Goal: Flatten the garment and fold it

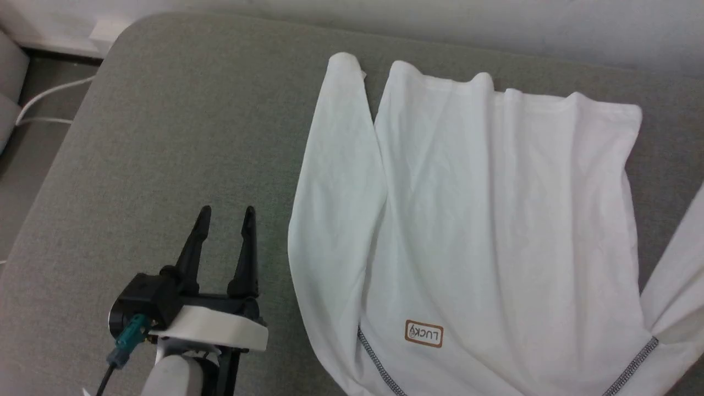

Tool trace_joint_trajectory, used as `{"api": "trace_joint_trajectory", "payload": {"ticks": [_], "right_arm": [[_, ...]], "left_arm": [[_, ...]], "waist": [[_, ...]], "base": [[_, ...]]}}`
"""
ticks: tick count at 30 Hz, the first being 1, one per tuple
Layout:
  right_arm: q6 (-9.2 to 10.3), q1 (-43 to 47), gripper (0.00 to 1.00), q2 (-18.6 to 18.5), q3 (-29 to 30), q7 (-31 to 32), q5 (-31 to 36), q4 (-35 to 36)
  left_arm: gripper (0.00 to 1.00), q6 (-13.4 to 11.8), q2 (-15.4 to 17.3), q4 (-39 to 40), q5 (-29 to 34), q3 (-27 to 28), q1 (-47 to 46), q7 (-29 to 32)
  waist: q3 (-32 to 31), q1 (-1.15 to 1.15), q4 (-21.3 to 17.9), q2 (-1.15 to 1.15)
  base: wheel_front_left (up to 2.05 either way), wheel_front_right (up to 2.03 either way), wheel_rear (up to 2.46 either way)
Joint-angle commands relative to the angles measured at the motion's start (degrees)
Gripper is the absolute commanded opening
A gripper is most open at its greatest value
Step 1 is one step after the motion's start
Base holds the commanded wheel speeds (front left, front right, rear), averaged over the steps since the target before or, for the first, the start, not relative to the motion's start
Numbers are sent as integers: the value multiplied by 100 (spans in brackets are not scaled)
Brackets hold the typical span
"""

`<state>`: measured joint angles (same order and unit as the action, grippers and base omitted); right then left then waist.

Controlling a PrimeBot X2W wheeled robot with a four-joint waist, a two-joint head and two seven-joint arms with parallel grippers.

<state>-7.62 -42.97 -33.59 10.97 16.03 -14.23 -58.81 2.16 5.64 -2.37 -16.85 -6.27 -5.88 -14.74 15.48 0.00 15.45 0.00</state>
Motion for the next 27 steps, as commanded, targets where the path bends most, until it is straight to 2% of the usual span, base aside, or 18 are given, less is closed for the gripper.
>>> {"api": "trace_joint_trajectory", "payload": {"ticks": [1, 7, 9, 13, 16, 18, 23, 27], "right_arm": [[13, 79, 0, -124, 150, -106, 71, -26], [13, 345, 0, -411, 811, -491, 401, 8], [13, 443, 0, -344, 934, -554, 451, 132], [13, 647, 0, 91, 944, -654, 179, 792], [13, 996, 0, 455, 778, -612, -127, 1707], [13, 1333, 0, 714, 671, -485, -322, 2557], [13, 2305, 0, 1627, 431, 248, -650, 5069], [13, 2933, 0, 2372, -190, 813, -826, 6675]], "left_arm": [[100, 46, -20, -16, 63, 29, 94, -26], [100, 86, -18, -40, 87, 100, 321, -26], [100, 99, -14, -52, 87, 111, 386, -26], [100, 83, -10, -45, 79, 163, 497, -26], [100, 75, 10, -51, 60, 202, 593, -26], [100, 73, 25, -49, 44, 214, 661, -26], [100, 41, 47, 19, 4, 244, 782, -26], [100, 38, 34, 52, -9, 191, 792, -25]], "waist": [[-507, 0, -407, 0], [-916, 0, -670, 0], [-1009, 0, -724, 0], [-1158, 0, -818, 0], [-1287, 0, -862, 0], [-1360, 0, -875, 0], [-1429, 0, -875, 0], [-1376, 0, -795, 0]], "base": [[0, 0, 0], [0, 0, 0], [0, 0, 0], [0, 0, 0], [0, 0, 0], [0, 0, 0], [0, 0, 0], [0, 0, 0]]}}
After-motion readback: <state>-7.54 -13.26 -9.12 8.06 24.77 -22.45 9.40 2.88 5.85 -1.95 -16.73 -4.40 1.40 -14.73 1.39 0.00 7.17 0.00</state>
